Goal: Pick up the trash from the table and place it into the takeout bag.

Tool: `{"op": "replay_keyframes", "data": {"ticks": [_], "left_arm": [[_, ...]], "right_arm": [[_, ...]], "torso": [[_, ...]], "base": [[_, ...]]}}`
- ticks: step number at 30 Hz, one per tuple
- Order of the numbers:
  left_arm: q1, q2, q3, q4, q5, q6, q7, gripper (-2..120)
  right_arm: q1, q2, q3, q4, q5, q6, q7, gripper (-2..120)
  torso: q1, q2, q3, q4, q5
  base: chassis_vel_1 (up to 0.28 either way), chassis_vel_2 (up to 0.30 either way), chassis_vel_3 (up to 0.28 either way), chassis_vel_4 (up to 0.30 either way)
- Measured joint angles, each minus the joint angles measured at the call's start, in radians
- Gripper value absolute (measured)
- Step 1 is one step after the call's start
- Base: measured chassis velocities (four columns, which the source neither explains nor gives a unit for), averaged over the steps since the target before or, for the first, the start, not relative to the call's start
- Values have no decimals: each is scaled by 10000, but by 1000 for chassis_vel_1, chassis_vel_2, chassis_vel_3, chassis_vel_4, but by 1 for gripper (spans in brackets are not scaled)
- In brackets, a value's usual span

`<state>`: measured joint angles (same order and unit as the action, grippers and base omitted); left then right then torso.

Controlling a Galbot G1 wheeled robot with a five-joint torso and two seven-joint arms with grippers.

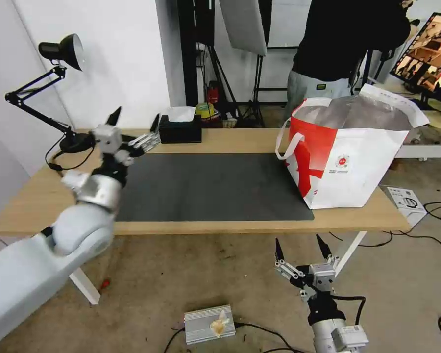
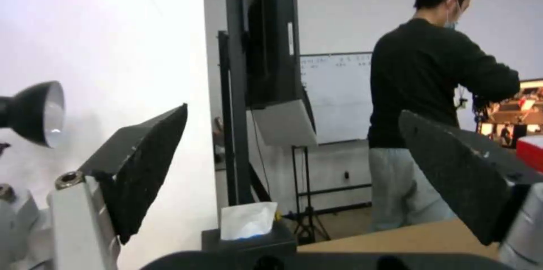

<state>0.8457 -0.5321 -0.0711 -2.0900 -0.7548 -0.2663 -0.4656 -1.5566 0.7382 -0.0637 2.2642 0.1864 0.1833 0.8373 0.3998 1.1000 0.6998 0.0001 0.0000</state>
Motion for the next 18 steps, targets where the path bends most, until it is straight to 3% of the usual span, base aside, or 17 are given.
{"op": "replay_keyframes", "data": {"ticks": [9, 17, 18], "left_arm": [[1647, -891, -864, -735, 1093, -23, -328, 100], [4773, -2846, -2546, -1100, 2792, -85, -3, 100], [4773, -2846, -2546, -1100, 2792, -85, -3, 100]], "right_arm": [[0, 0, 0, 0, 0, 0, 0, 100], [0, 0, 0, 0, 0, 0, 0, 100], [0, 0, 0, 0, 0, 0, 0, 100]], "torso": [[1, 0, 1, -4, 1], [1, 0, 1, 0, -1], [1, 0, 1, 0, -1]], "base": [[0, 0, 0, 0], [0, 0, 0, 0], [0, 0, 0, 0]]}}
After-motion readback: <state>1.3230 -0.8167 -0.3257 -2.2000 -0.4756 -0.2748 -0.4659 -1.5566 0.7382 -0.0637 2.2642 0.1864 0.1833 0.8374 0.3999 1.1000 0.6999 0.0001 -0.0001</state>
